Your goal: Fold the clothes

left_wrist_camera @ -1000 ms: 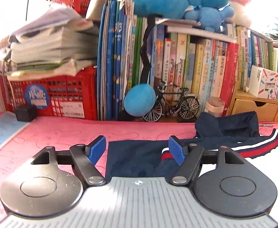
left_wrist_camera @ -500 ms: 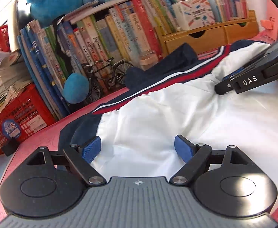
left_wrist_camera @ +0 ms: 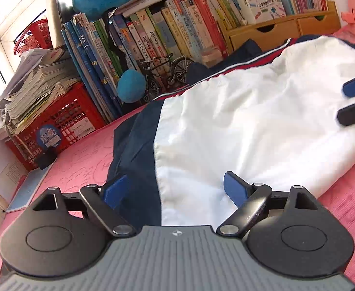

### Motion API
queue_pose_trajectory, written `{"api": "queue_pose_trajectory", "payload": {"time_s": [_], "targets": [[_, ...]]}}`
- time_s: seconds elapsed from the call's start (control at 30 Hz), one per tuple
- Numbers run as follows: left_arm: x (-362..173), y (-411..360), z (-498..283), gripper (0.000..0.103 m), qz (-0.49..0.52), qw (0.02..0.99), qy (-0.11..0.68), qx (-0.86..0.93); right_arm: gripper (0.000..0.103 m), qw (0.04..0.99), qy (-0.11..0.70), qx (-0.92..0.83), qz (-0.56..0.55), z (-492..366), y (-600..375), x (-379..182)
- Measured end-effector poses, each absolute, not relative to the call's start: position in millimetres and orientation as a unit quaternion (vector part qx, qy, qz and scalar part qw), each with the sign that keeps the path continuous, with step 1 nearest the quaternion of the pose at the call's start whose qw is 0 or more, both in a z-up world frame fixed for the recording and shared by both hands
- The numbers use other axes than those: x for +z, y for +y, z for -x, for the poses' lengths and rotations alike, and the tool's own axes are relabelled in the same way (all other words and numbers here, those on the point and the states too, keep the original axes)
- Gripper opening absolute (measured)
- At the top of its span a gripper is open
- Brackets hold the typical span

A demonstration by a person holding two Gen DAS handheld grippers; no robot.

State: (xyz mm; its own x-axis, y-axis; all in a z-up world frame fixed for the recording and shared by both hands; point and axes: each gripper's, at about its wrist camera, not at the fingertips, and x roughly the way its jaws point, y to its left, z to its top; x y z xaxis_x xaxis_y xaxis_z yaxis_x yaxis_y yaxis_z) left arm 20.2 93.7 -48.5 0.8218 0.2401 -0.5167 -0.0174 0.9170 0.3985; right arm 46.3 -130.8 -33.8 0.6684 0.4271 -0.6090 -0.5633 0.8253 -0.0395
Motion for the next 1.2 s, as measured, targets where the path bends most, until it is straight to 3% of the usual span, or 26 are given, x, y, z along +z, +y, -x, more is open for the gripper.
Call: {"api": "queue_pose_trajectory", "payload": {"time_s": [0.13,0.2,0.27,0.4,0.5,0.63,0.67,0.7,0.73,0.77,0.9,1.0,1.03,1.1,1.13,1.2], "targets": [[-51.7,124.5,-22.3,0.089,-0.198,0.926,0.293,0.131,0.046,0.935,0.324,0.105,0.096,-64.8,-220.4,-49.9],[-54.1,130.4,-23.6,0.089,-0.229,0.917,0.282,0.165,0.051,0.939,0.326,0.027,0.103,-71.3,-253.9,-44.4],[-51.6,132.4,-19.6,0.088,-0.248,0.912,0.273,0.179,0.048,0.937,0.313,0.001,0.157,-61.6,-261.1,-33.5],[-32.3,109.8,21.9,0.086,-0.263,0.94,0.21,0.05,0.048,0.914,0.209,0.156,0.309,-0.8,-228.4,-13.9],[-22.8,70.3,47.0,0.096,-0.309,0.925,0.199,-0.093,0.053,0.85,0.152,0.283,0.417,42.1,-174.3,-15.1],[-35.6,13.4,58.4,0.096,-0.409,0.884,0.161,-0.159,0.053,0.804,0.143,0.372,0.442,50.4,-120.3,-20.3],[-40.6,4.1,56.7,0.095,-0.428,0.875,0.153,-0.165,0.044,0.807,0.149,0.374,0.432,43.4,-112.1,-19.4],[-46.1,-1.6,51.8,0.094,-0.442,0.867,0.154,-0.17,0.03,0.815,0.157,0.37,0.418,34.6,-106.8,-16.5],[-51.6,-7.3,46.9,0.085,-0.456,0.859,0.155,-0.175,0.012,0.825,0.168,0.368,0.394,25.5,-106.5,-11.3],[-57.1,-12.7,41.7,0.073,-0.468,0.851,0.157,-0.179,0.012,0.835,0.179,0.366,0.369,16.3,-106.5,-6.0],[-67.3,-18.4,17.2,0.063,-0.473,0.846,0.167,-0.179,0.011,0.855,0.184,0.371,0.312,7.6,-119.8,7.4],[-65.6,-19.8,7.2,0.046,-0.467,0.853,0.171,-0.159,0.011,0.861,0.174,0.373,0.299,10.2,-128.1,11.3],[-63.0,-18.5,6.7,0.037,-0.458,0.858,0.172,-0.157,0.016,0.856,0.159,0.37,0.325,16.8,-126.3,8.1],[-57.8,-15.9,5.9,0.024,-0.44,0.867,0.175,-0.155,0.042,0.842,0.128,0.361,0.379,30.5,-122.1,1.2],[-54.3,-14.4,7.1,0.021,-0.435,0.871,0.172,-0.152,0.061,0.833,0.109,0.36,0.406,36.7,-117.1,-5.9],[-47.6,-11.6,9.4,0.02,-0.426,0.877,0.167,-0.148,0.065,0.82,0.084,0.358,0.439,36.9,-103.5,-15.3]]}}
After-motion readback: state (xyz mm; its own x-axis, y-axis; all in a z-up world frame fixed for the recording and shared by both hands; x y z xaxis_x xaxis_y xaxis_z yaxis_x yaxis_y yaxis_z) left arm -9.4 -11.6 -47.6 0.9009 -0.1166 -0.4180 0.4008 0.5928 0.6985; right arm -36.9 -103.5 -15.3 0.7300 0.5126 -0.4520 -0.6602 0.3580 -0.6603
